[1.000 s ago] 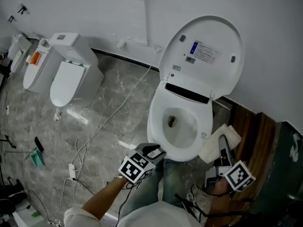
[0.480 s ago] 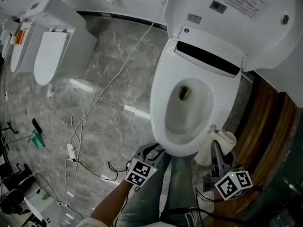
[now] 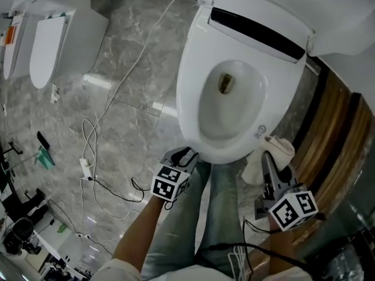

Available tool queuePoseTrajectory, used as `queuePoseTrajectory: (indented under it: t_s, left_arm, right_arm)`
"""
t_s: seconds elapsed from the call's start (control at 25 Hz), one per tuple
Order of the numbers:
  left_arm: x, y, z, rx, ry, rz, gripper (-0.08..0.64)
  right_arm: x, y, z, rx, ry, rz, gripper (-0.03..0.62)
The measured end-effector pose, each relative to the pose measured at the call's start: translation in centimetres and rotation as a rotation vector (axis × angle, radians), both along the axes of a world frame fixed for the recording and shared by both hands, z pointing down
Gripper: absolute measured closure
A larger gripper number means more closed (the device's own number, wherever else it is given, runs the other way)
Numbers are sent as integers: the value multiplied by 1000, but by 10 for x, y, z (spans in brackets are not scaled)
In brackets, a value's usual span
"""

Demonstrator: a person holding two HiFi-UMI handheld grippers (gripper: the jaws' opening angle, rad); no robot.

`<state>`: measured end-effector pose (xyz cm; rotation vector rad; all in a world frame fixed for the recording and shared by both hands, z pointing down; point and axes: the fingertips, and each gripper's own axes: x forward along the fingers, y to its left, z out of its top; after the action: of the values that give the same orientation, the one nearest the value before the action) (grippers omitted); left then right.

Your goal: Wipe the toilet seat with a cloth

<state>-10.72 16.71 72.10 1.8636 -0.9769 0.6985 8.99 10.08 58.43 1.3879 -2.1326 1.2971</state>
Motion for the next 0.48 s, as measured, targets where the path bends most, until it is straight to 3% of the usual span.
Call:
queuePoseTrajectory:
  t_s: [0.48]
  left_arm:
    - [-2,0,7,-63,-50,-44,411]
  right_arm:
    - [18,-16,16,-18,23,-58,499]
